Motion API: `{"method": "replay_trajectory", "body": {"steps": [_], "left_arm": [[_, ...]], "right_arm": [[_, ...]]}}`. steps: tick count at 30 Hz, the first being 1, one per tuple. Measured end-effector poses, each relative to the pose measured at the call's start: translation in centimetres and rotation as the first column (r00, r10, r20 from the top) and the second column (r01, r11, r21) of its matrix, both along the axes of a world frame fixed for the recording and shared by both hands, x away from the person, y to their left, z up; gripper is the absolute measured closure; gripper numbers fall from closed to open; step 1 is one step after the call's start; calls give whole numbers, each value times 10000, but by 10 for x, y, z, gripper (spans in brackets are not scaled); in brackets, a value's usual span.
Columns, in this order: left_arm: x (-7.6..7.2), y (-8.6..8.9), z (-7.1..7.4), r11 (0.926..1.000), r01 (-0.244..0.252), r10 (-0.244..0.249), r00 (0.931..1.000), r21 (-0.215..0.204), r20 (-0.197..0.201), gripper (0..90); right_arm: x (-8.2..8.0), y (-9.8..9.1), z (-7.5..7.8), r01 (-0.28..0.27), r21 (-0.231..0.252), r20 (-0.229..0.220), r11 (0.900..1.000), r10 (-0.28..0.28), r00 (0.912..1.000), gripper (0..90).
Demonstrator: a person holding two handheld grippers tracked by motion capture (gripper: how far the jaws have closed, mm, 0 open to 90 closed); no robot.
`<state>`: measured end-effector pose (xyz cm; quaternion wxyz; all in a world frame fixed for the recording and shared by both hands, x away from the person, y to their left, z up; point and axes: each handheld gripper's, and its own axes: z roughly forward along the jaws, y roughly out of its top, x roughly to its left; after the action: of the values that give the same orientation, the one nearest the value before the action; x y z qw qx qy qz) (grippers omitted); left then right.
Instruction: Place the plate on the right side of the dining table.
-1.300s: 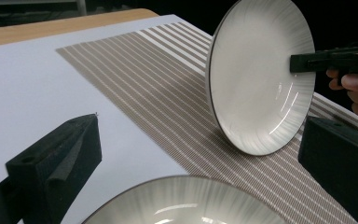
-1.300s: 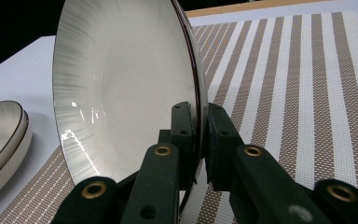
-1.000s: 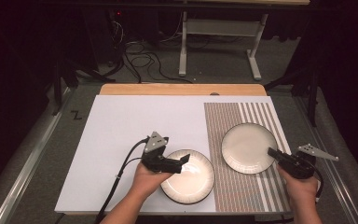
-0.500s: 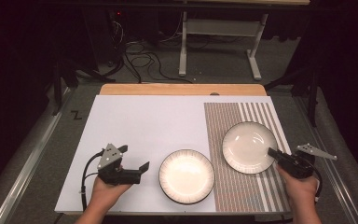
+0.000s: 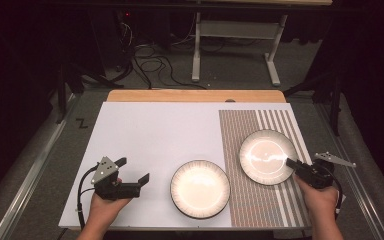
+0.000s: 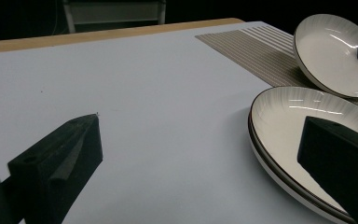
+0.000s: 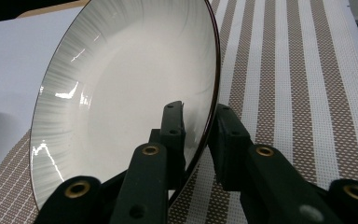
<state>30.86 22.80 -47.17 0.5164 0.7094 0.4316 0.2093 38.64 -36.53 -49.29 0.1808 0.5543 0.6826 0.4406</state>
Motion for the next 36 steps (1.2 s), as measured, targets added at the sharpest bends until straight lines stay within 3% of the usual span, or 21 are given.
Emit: {"method": "replay_trajectory", "body": {"steps": [15, 26, 30, 36], "left_arm": [[1, -3, -3, 9998, 165, -163, 9997, 143, -155, 8], [3, -1, -4, 9998, 172, -169, 9996, 115, -217, 9], [4, -1, -5, 9998, 186, -183, 9995, 110, -264, 9], [5, 0, -6, 9998, 184, -180, 9992, 122, -352, 9]], "right_arm": [[10, 0, -5, 417, -8, -528, 9991, -417, 9977, 754], [14, -2, -10, 926, -93, -1043, 9957, -931, 9902, 747], [14, -1, -9, 1068, -437, -910, 9933, -1104, 9897, 746], [14, -3, -9, 1063, -212, -930, 9941, -1078, 9898, 747]]}}
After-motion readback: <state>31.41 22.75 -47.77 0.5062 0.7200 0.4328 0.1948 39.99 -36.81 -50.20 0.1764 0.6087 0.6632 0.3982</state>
